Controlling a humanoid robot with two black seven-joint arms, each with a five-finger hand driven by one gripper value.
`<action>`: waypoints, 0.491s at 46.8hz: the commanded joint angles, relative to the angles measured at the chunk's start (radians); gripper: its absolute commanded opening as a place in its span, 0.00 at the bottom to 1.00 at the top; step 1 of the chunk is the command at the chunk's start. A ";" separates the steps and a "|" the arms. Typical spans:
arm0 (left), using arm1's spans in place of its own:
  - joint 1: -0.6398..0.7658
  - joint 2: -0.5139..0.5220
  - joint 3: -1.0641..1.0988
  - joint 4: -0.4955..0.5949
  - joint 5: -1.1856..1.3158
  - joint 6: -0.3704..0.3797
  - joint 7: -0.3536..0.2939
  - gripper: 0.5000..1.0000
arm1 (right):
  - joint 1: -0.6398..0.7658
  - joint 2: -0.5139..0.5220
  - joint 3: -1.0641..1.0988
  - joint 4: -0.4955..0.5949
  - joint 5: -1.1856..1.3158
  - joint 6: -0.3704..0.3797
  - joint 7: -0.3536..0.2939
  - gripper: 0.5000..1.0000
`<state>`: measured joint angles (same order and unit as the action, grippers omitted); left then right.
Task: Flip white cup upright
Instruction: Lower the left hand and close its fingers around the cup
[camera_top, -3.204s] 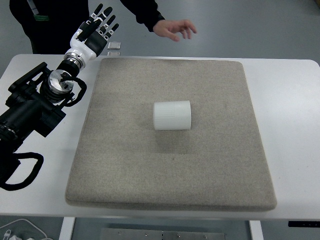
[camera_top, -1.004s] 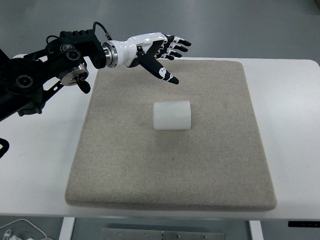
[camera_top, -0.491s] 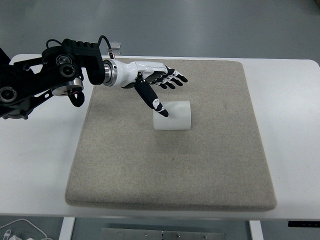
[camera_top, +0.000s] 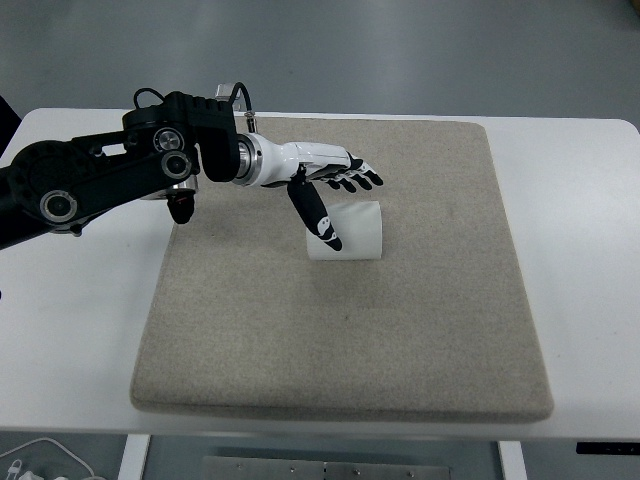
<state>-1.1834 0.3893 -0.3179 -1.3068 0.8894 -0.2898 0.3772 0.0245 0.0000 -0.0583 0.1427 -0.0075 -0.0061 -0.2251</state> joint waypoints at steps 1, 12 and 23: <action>0.002 -0.020 0.002 0.015 0.023 0.000 0.002 0.98 | 0.000 0.000 0.000 0.000 0.000 0.000 0.000 0.86; 0.013 -0.059 0.022 0.058 0.079 0.000 0.008 0.97 | 0.000 0.000 0.000 0.000 0.000 0.000 0.001 0.86; 0.019 -0.105 0.026 0.100 0.123 0.000 0.006 0.97 | 0.000 0.000 0.000 0.000 0.000 0.000 0.000 0.86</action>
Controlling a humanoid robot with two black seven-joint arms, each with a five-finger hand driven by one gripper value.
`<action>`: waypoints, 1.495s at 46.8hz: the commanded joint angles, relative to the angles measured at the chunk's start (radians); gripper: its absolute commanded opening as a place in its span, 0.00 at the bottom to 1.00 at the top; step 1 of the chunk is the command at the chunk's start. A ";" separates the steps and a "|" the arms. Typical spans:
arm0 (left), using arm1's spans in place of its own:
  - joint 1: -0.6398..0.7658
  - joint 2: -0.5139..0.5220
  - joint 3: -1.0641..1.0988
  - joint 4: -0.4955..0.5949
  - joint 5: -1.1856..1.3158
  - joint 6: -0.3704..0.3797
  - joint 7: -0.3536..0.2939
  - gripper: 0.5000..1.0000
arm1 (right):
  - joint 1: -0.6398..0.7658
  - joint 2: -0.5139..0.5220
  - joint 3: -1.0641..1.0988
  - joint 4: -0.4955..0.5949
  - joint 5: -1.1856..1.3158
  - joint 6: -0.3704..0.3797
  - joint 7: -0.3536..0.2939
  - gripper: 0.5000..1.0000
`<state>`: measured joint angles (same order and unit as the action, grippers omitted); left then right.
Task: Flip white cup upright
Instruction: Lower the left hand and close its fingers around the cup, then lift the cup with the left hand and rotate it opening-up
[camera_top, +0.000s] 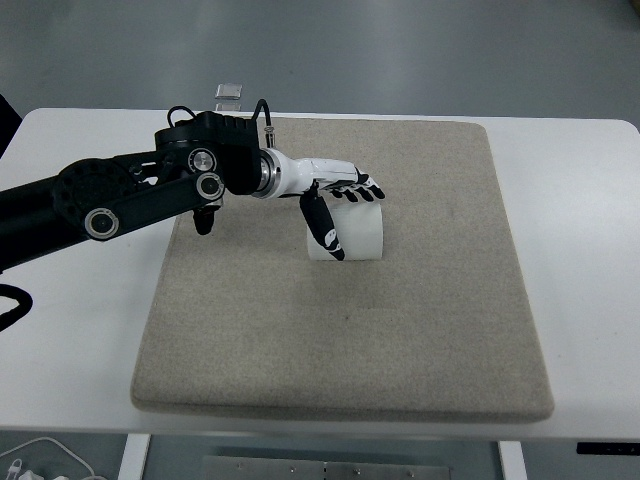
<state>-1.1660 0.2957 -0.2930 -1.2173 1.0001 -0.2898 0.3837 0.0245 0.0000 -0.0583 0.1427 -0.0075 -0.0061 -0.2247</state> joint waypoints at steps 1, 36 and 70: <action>0.002 -0.015 0.002 0.013 0.017 0.000 0.000 0.97 | 0.000 0.000 0.000 0.000 0.000 0.000 0.001 0.86; 0.005 -0.101 0.026 0.116 0.054 -0.003 -0.009 0.79 | 0.000 0.000 0.000 0.000 0.000 0.000 0.001 0.86; -0.014 -0.099 -0.184 0.277 -0.100 -0.041 -0.078 0.20 | 0.000 0.000 0.000 0.000 0.000 0.000 -0.001 0.86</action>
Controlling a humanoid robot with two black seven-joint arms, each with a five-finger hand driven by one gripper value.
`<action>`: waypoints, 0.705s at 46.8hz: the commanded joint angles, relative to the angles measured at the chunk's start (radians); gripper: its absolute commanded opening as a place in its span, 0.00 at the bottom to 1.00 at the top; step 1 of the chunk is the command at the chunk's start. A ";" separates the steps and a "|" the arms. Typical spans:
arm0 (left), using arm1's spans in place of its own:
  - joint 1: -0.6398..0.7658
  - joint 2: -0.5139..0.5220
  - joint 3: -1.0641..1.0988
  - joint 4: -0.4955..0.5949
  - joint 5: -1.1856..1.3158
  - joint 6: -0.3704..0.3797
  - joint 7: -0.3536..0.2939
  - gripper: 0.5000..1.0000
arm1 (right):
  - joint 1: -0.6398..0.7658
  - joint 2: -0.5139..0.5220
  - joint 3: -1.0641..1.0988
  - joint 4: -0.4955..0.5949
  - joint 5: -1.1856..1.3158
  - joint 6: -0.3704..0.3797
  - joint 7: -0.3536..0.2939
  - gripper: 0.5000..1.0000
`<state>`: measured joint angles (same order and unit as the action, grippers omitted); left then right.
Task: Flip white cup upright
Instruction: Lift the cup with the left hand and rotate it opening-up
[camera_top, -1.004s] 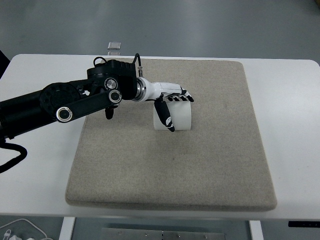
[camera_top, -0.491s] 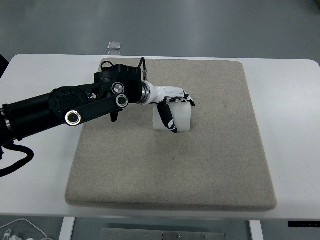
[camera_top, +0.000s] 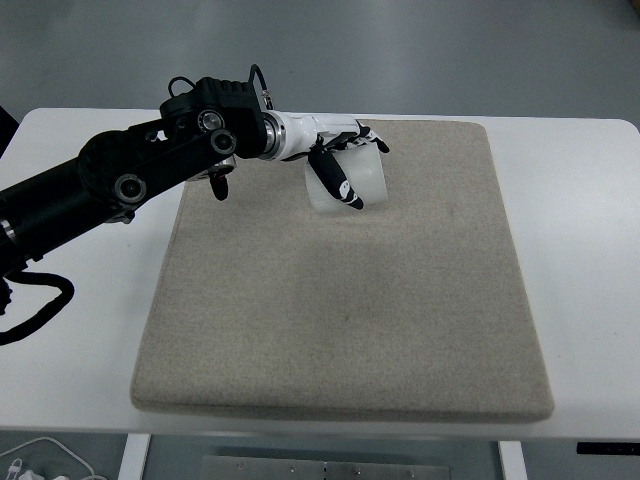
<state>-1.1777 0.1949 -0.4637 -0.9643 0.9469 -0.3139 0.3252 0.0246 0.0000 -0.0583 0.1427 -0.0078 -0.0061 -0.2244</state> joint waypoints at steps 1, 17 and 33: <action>-0.003 0.001 -0.015 0.033 -0.062 -0.022 -0.028 0.20 | 0.000 0.000 0.000 0.000 0.000 0.000 -0.001 0.86; 0.016 0.014 -0.020 0.165 -0.289 -0.062 -0.256 0.20 | 0.000 0.000 0.000 0.000 0.000 0.000 -0.001 0.86; 0.102 0.012 -0.073 0.228 -0.338 -0.093 -0.468 0.18 | 0.000 0.000 0.000 0.000 0.000 0.000 0.000 0.86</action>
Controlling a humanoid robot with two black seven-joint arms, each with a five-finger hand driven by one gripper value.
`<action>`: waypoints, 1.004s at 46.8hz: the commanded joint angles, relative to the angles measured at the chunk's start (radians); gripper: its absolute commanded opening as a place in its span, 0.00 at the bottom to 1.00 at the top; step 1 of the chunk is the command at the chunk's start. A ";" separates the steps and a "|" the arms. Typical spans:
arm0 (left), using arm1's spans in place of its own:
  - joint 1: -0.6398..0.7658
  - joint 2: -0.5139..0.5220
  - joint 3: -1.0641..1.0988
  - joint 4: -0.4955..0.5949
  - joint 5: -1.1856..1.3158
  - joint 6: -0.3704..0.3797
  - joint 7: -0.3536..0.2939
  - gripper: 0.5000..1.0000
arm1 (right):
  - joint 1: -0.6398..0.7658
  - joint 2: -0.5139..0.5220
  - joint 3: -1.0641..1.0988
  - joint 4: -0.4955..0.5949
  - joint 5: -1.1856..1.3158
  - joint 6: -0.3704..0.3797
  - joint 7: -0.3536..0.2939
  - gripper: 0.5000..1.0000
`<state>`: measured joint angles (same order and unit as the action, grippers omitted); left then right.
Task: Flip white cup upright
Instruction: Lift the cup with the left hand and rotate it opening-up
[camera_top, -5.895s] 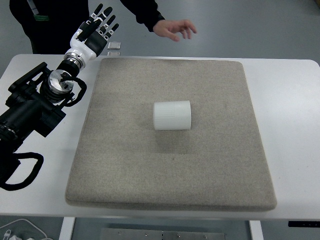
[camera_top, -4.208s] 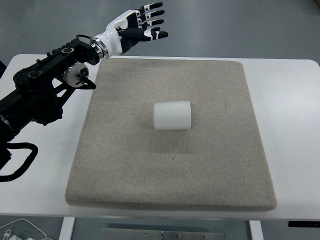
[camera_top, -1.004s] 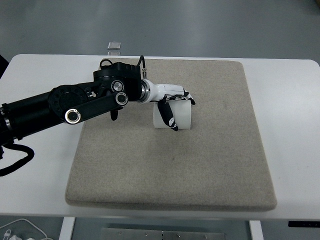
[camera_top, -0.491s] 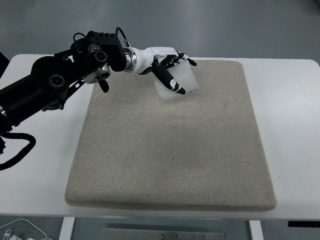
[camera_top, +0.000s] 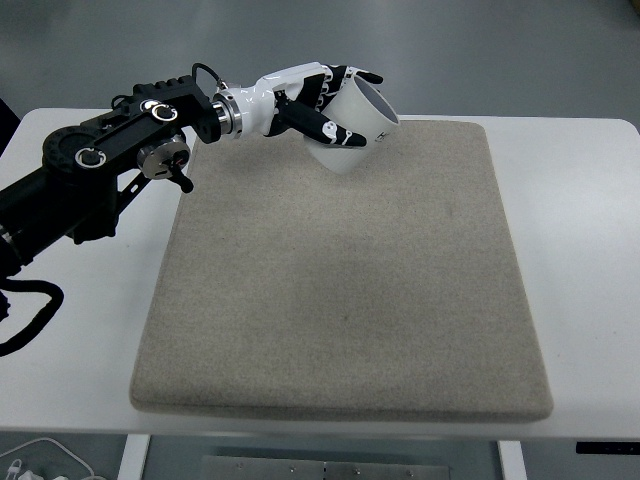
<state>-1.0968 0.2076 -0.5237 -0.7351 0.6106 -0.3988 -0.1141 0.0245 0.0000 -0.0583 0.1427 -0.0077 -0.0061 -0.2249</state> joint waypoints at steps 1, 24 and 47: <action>0.029 0.001 -0.015 -0.001 -0.002 -0.009 -0.042 0.18 | 0.000 0.000 0.000 0.000 0.000 0.000 -0.001 0.86; 0.149 -0.010 -0.013 0.098 -0.109 -0.008 -0.380 0.16 | 0.000 0.000 0.000 0.000 0.000 0.000 -0.001 0.86; 0.198 0.003 0.008 0.108 -0.081 -0.006 -0.497 0.11 | 0.000 0.000 0.000 0.000 0.000 0.000 0.001 0.86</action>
<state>-0.8996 0.2017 -0.5165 -0.6281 0.5203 -0.4037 -0.6111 0.0246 0.0000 -0.0583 0.1427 -0.0075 -0.0061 -0.2247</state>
